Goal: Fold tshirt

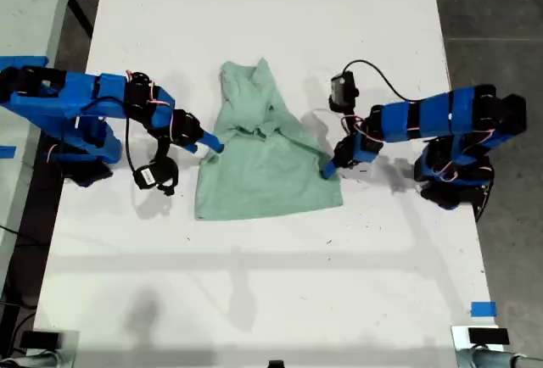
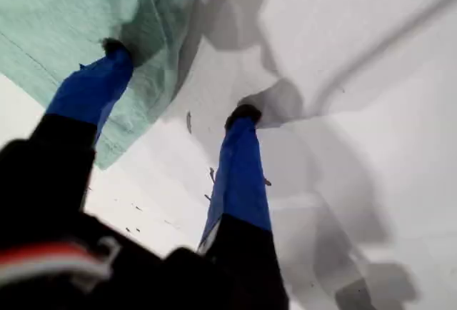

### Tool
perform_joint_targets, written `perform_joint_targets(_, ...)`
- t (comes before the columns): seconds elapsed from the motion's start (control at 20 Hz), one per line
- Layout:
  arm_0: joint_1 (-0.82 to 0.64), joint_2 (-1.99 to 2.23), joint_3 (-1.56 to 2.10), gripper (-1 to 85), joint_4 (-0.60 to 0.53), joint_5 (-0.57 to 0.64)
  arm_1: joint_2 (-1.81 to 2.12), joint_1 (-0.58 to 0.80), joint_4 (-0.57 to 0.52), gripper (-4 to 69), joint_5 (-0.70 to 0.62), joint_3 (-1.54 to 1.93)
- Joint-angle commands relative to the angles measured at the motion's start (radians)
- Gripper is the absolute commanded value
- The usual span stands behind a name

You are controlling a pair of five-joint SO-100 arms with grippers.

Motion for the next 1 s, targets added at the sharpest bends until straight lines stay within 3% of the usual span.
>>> perform_joint_targets(0.0,0.018,0.078,0.014,25.0,-0.025,-0.011,-0.028,-0.008,-0.015,18.8,-0.005,-0.095)
perform_joint_targets(0.1,0.015,0.117,0.046,24.8,-0.032,-0.012,-0.089,-0.012,0.009,9.6,-0.008,-0.158)
perform_joint_targets(0.35,-0.003,0.212,0.115,24.4,-0.038,-0.012,-0.196,-0.026,0.08,-2.1,-0.028,-0.287)
perform_joint_targets(0.4,-0.006,0.229,0.127,24.3,-0.04,-0.011,-0.198,-0.026,0.118,-2.2,-0.028,-0.307)
perform_joint_targets(0.6,-0.008,0.249,0.155,24.1,-0.058,-0.012,-0.14,-0.054,0.445,-2.2,-0.012,-0.5)
perform_joint_targets(0.75,-0.002,0.247,0.16,23.9,-0.071,-0.012,-0.295,-0.106,0.566,-2.2,0.023,-0.818)
perform_joint_targets(0.95,-0.002,0.247,0.153,23.7,-0.069,-0.015,-0.629,-0.172,0.647,-2.2,0.044,-1.315)
